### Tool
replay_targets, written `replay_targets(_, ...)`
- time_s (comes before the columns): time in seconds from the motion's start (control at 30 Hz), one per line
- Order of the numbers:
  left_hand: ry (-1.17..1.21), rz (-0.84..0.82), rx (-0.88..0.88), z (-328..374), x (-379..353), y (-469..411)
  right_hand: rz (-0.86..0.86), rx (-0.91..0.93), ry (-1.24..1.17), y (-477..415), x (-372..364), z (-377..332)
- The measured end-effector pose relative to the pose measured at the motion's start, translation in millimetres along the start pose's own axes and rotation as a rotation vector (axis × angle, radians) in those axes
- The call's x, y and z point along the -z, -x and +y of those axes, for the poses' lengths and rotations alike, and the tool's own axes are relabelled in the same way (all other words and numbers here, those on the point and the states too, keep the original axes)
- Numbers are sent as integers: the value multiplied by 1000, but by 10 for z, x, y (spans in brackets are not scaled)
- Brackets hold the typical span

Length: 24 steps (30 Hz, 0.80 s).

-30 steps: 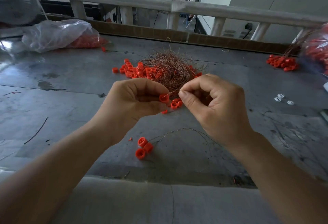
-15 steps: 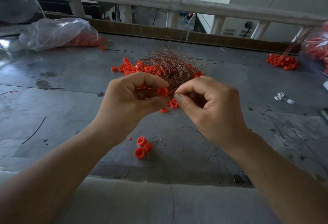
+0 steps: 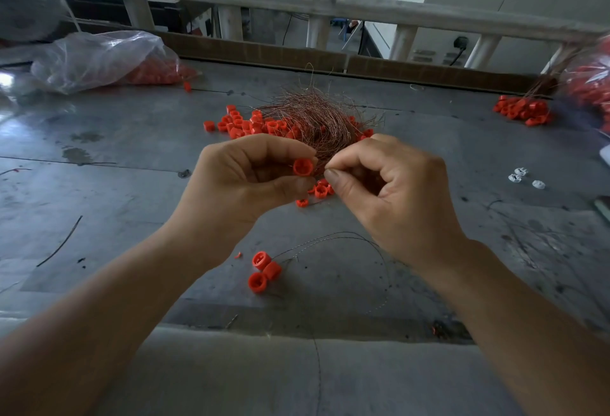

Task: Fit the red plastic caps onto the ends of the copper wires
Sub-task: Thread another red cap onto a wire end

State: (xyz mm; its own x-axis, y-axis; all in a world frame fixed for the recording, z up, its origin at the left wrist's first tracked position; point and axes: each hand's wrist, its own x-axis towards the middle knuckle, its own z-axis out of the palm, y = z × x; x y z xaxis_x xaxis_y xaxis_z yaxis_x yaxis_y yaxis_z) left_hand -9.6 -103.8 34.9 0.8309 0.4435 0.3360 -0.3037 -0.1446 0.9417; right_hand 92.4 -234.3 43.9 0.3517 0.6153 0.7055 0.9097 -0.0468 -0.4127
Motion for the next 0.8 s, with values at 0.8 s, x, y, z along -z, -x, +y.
replay_targets(0.8,213,-49,72,48,26,35,25,-33,13,-10,53,4)
